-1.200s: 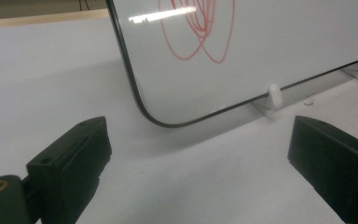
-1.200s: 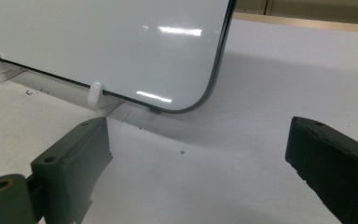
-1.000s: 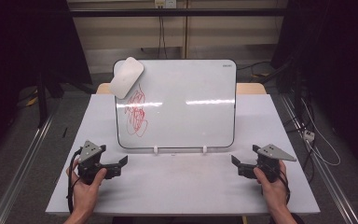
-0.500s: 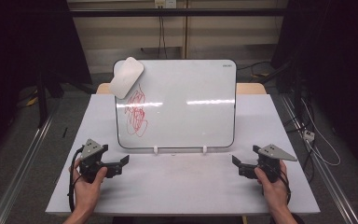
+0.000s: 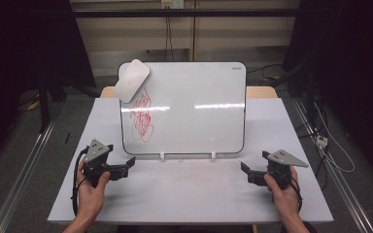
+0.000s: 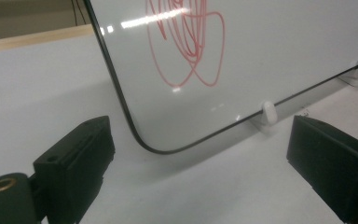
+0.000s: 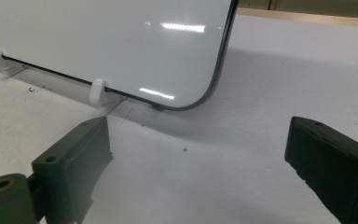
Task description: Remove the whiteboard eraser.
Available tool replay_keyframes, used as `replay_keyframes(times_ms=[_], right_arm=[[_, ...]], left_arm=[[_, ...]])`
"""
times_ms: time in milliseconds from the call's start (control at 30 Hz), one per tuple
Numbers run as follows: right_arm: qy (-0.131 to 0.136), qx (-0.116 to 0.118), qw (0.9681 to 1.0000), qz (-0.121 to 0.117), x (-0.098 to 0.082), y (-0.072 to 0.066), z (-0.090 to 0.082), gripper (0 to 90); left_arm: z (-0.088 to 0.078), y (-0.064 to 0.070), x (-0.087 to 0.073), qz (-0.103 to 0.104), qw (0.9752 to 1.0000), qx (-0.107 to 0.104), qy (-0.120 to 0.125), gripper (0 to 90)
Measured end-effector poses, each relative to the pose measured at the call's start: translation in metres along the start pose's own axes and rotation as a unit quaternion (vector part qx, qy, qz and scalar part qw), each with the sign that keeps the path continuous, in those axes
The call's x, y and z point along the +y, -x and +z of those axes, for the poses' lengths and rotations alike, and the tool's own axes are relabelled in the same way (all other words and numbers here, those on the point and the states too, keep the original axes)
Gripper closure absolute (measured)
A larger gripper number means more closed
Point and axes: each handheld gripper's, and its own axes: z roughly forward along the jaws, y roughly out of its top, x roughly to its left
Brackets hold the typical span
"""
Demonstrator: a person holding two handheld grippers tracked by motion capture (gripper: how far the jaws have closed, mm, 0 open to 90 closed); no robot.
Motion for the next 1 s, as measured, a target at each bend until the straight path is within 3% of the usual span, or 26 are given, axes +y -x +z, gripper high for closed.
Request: replay_keyframes(times_ms=[200, 233, 267, 333, 400, 467, 567, 1000], right_arm=[[0.001, 0.0, 1.0, 0.0, 0.0, 0.0, 0.0, 7.1], [0.001, 0.001, 1.0, -0.001, 0.0, 0.0, 0.0, 7.2], [0.001, 0.001, 1.0, -0.001, 0.0, 0.0, 0.0, 7.2], [-0.001, 0.001, 1.0, 0.001, 0.0, 0.0, 0.0, 7.2], [-0.001, 0.0, 1.0, 0.0, 0.0, -0.001, 0.0, 7.2], [-0.001, 0.002, 1.0, -0.001, 0.001, -0.001, 0.0, 7.2], [-0.002, 0.002, 1.0, 0.0, 0.001, -0.001, 0.0, 7.2], [-0.002, 0.004, 1.0, 0.0, 0.001, -0.001, 0.001, 7.2]], left_arm=[[-0.003, -0.004, 0.011, 0.002, 0.9999, 0.005, 0.01, 7.0], [-0.004, -0.007, 0.016, -0.007, 0.9999, -0.009, 0.009, 7.0], [-0.004, -0.007, 0.016, -0.007, 0.9999, -0.009, 0.009, 7.0], [-0.004, -0.007, 0.02, 0.002, 1.0, -0.004, 0.004, 7.0], [-0.003, -0.01, 0.023, 0.005, 0.9999, -0.013, -0.002, 7.0], [-0.003, -0.012, 0.026, 0.008, 0.9997, -0.021, 0.007, 6.2], [-0.001, -0.013, 0.034, 0.023, 0.9996, -0.013, 0.009, 6.0], [-0.001, -0.013, 0.062, 0.039, 0.9984, -0.021, 0.034, 5.7]])
